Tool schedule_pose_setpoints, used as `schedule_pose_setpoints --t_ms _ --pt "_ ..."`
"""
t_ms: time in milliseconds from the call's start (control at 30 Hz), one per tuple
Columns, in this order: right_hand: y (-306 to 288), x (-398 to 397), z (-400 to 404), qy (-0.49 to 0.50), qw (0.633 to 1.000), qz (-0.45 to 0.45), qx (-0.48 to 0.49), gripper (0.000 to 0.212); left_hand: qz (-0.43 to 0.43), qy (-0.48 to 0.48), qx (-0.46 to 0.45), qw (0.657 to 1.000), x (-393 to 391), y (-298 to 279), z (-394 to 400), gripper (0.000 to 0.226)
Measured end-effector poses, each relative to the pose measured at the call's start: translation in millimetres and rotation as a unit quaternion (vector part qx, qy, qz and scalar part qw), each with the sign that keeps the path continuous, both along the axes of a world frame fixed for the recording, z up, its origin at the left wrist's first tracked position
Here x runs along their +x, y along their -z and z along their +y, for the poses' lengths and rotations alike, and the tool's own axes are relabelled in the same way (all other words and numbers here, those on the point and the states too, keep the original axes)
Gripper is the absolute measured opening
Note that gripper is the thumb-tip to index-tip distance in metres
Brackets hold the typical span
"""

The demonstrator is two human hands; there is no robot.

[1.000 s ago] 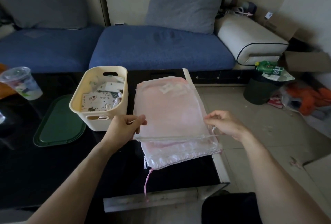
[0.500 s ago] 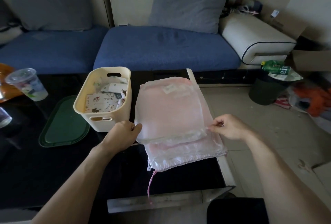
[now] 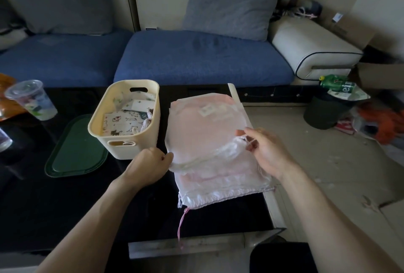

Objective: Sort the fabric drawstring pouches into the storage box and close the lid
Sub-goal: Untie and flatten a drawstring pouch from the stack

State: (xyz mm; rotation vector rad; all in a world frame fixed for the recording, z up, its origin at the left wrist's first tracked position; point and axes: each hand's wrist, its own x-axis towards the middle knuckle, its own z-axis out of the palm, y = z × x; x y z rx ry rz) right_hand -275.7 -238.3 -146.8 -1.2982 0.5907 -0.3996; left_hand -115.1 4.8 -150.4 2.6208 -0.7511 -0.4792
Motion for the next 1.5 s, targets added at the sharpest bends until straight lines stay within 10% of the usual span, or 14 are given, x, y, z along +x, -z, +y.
schedule_pose_setpoints --t_ms 267,667,900,1133,1267,1500 --pt "-5 8 4 0.001 0.94 -0.11 0.323 0.029 0.017 -0.172 -0.259 0.95 -2 -7 -3 0.035" --pt "2 -9 -31 0.003 0.976 0.09 0.2 0.04 0.217 -0.26 -0.402 0.85 8 4 -9 0.036" --pt "-12 0 -1 0.041 0.999 -0.011 0.014 0.044 0.022 -0.152 -0.429 0.89 -4 -12 -20 0.053" --pt "-29 12 35 -0.145 0.973 -0.059 0.168 0.019 0.169 -0.025 -0.498 0.85 -34 -22 -41 0.047" --pt "-19 11 27 -0.137 0.988 0.057 0.046 0.018 0.212 -0.026 -0.339 0.916 -26 -13 -41 0.049" --pt "-18 -1 4 -0.14 0.975 0.171 0.032 0.017 0.487 -0.195 -0.398 0.753 -18 -14 -37 0.036"
